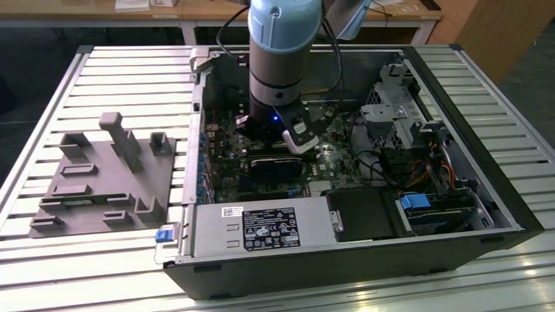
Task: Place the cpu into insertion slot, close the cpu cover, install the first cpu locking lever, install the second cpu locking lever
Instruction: 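Install the second cpu locking lever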
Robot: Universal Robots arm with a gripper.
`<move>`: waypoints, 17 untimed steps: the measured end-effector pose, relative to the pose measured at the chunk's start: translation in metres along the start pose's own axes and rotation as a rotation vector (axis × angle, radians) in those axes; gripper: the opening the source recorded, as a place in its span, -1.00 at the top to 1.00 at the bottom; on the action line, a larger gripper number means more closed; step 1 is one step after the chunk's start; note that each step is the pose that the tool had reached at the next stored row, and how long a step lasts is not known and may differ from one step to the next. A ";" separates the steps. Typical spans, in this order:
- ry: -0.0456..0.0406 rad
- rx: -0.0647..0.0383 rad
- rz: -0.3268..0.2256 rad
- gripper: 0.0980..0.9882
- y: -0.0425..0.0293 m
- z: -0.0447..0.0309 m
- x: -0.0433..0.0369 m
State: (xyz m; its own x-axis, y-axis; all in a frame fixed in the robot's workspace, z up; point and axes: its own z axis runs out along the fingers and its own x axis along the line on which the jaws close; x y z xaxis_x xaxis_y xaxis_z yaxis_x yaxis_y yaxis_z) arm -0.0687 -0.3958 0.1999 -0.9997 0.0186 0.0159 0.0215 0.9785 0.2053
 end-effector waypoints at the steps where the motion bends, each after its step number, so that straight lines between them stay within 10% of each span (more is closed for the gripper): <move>1: 0.0001 -0.002 0.000 0.98 -0.0003 0.0010 0.0000; 17: 0.0015 -0.068 -0.001 0.98 -0.0019 0.0082 0.0043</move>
State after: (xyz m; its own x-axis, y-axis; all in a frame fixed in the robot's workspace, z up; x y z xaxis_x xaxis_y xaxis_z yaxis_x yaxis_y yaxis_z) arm -0.0731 -0.3959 0.1916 -0.9997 0.0177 0.0172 0.0217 0.9622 0.2716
